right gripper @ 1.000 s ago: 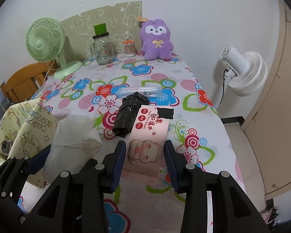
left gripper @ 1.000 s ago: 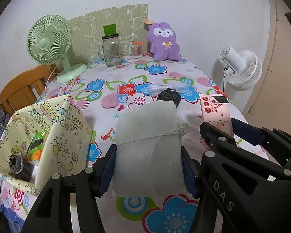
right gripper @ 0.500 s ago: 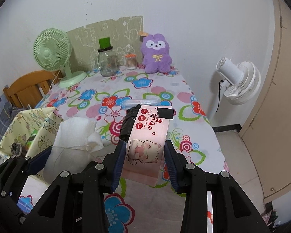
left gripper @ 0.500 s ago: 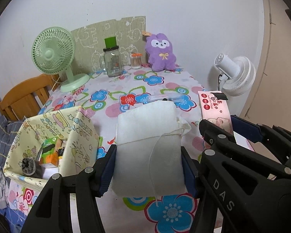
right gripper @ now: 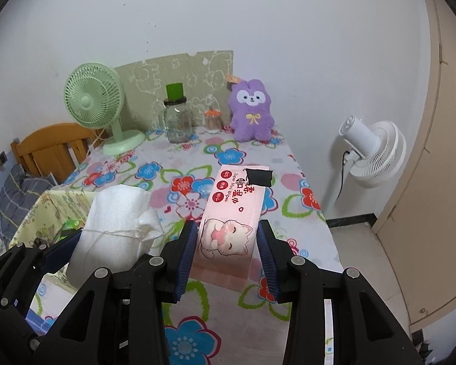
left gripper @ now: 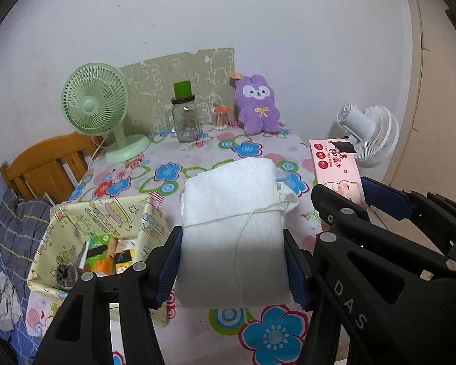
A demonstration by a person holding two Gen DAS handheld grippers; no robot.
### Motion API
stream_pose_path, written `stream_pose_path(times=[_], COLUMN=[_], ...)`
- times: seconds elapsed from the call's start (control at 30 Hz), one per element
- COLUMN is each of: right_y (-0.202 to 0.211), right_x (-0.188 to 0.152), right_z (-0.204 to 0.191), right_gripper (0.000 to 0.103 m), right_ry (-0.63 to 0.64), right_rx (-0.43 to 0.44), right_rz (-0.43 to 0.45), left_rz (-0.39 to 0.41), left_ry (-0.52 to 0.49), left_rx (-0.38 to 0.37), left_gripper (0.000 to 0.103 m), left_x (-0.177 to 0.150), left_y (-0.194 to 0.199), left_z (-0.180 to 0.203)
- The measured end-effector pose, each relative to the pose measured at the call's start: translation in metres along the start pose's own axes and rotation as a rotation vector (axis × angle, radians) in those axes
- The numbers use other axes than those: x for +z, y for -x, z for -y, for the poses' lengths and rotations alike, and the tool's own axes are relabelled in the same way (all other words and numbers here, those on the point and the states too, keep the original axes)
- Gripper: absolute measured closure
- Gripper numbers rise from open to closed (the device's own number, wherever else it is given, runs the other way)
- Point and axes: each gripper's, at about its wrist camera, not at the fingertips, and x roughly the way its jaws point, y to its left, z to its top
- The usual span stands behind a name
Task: Organize soft objects
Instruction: 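Carry the towel and pink package toward the yellow fabric box with both tools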
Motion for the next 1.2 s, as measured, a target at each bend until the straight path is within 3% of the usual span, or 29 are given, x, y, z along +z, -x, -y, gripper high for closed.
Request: stream_pose_path(times=[0.53, 1.2], right_y=[0.016, -0.002], right_x=[0.017, 0.031], right_z=[-0.029, -0.090], right_gripper=[0.060, 0.060], right_ry=[-0.002, 0.044], right_rx=[0.025, 0.090], right_rz=[0.046, 0.036], left_rz=[0.042, 0.050], left_ry=[0.012, 0.050], left_rx=[-0.005, 0.021], left_gripper=[0.040, 0.040], left_x=[0.013, 0.009], left_y=[0.015, 0.009], left_z=[-0.031, -0.093])
